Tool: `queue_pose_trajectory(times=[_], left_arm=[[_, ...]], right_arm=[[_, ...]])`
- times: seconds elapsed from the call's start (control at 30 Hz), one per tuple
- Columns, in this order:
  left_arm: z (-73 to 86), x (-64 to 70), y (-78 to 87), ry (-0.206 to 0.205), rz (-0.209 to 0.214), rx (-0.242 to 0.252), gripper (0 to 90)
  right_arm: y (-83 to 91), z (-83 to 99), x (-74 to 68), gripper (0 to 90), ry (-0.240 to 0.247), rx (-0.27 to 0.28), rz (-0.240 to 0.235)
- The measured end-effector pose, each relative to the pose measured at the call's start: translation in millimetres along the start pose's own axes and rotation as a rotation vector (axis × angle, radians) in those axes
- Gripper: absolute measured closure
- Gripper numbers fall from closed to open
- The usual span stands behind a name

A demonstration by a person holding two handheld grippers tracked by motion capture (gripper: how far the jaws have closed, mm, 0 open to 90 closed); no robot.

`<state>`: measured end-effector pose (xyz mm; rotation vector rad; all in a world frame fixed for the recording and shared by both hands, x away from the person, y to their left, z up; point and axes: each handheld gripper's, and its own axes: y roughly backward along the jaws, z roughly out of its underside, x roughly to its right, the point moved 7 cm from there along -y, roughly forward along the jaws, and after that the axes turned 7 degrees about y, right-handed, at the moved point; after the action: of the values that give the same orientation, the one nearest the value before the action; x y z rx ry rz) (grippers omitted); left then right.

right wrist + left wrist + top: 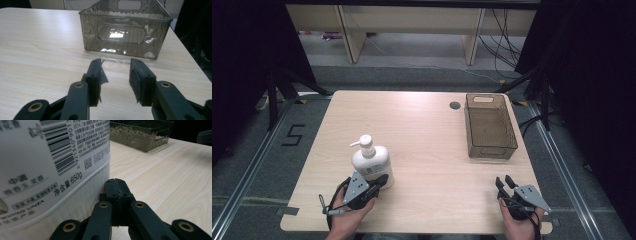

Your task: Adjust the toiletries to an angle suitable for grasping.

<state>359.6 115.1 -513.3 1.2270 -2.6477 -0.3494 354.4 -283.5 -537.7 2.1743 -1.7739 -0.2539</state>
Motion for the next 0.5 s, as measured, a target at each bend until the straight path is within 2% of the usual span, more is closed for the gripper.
queue_pose_trajectory(times=[0.03,0.07,0.17,0.27,0.3,0.4,0.43,0.47,0.5], left_arm=[[0.2,0.1,-2.0,0.005,0.008,0.011,89.6],[1.2,-0.8,-1.7,0.003,-0.002,-0.002,89.7],[2.2,-1.2,-3.4,0.018,0.006,0.006,89.6],[1.7,-2.0,-1.5,0.015,0.01,0.011,89.4],[0.2,-0.6,2.6,0.016,0.032,0.031,88.9],[-1.7,1.7,9.0,0.005,0.051,0.054,85.9],[-2.9,3.6,12.4,-0.003,0.068,0.076,83.9],[-3.4,5.3,17.1,-0.014,0.081,0.084,79.8],[-3.7,8.2,20.5,0.001,0.098,0.104,77.9]], right_arm=[[0.3,0.1,-0.4,62.6,-0.004,-0.001,-0.002],[-1.1,-1.2,4.5,62.6,0.05,0.021,0.006],[-0.9,-1.4,4.8,62.3,0.034,0.025,0.004],[-0.9,-1.2,4.5,62.2,0.029,0.02,0.0],[-0.2,-0.9,5.0,61.7,0.032,0.014,-0.002],[0.8,-0.4,5.5,60.9,0.038,0.002,0.01],[-0.4,-0.5,3.2,60.5,0.012,0.017,0.003],[0.1,-0.8,3.0,59.7,0.021,0.017,0.006],[0.0,-0.7,2.5,59.4,0.023,0.015,0.003]])
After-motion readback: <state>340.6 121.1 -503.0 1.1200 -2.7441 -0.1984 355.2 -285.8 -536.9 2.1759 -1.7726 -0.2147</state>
